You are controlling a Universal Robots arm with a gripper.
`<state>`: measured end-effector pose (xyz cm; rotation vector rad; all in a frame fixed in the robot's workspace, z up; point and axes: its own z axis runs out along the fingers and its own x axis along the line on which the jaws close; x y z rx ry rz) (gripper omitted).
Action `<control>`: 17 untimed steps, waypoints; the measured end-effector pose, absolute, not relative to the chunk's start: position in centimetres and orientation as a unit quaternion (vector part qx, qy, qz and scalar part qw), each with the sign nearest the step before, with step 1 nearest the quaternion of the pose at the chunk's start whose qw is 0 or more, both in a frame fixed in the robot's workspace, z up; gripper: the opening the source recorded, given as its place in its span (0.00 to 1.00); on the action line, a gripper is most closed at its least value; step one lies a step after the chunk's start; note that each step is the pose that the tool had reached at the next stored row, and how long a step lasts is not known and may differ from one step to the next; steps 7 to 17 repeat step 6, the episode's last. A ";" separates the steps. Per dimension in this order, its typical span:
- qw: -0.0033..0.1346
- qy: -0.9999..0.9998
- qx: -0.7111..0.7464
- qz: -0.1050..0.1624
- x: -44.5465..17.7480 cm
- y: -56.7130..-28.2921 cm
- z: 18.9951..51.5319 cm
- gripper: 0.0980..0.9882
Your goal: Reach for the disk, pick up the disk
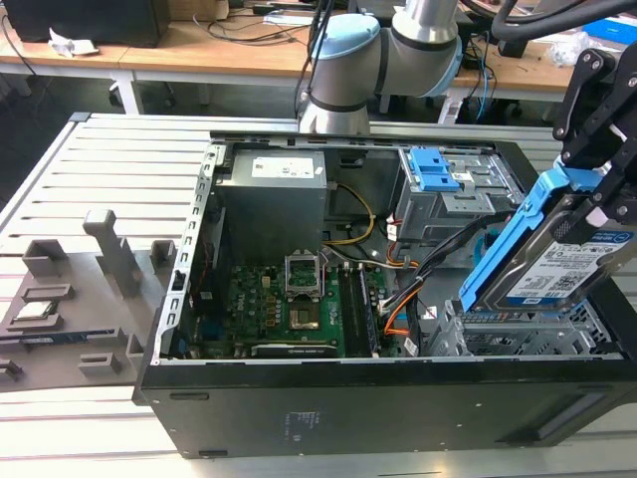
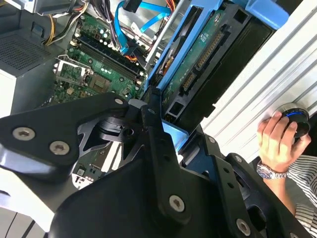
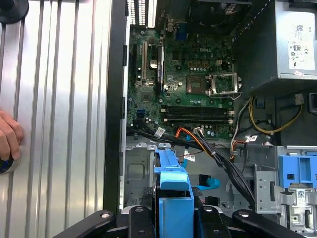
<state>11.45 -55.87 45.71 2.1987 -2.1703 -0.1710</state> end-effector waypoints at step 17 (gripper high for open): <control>0.024 -0.701 0.710 -0.055 11.5 -55.9 45.7 0.30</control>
